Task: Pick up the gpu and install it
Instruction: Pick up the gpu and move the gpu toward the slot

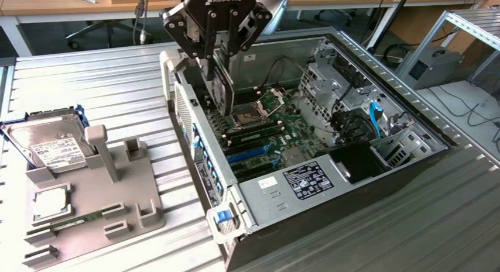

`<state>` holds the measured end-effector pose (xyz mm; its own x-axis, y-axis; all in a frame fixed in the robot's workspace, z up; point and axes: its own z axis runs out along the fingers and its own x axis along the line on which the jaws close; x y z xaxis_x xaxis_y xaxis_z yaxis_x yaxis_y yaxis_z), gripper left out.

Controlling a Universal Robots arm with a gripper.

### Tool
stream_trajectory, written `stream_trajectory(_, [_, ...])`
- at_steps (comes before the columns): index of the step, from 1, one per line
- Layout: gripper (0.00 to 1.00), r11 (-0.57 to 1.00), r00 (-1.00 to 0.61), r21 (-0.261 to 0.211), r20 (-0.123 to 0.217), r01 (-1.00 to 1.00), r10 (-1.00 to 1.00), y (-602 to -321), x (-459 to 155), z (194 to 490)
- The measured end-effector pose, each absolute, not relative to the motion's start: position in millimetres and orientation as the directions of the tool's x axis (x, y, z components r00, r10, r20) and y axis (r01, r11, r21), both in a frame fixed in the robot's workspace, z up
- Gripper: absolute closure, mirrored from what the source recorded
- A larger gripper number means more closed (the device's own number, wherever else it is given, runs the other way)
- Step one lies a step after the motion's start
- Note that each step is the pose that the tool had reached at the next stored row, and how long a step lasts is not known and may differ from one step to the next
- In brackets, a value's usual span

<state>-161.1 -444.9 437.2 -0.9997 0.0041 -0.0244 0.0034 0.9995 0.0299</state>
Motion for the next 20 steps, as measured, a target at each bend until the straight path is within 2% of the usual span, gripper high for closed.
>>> stream_trajectory(20, [0.73, 1.000, -1.000, 0.030, -0.024, 0.003, 0.004, -435.3, -106.2, 437.2])
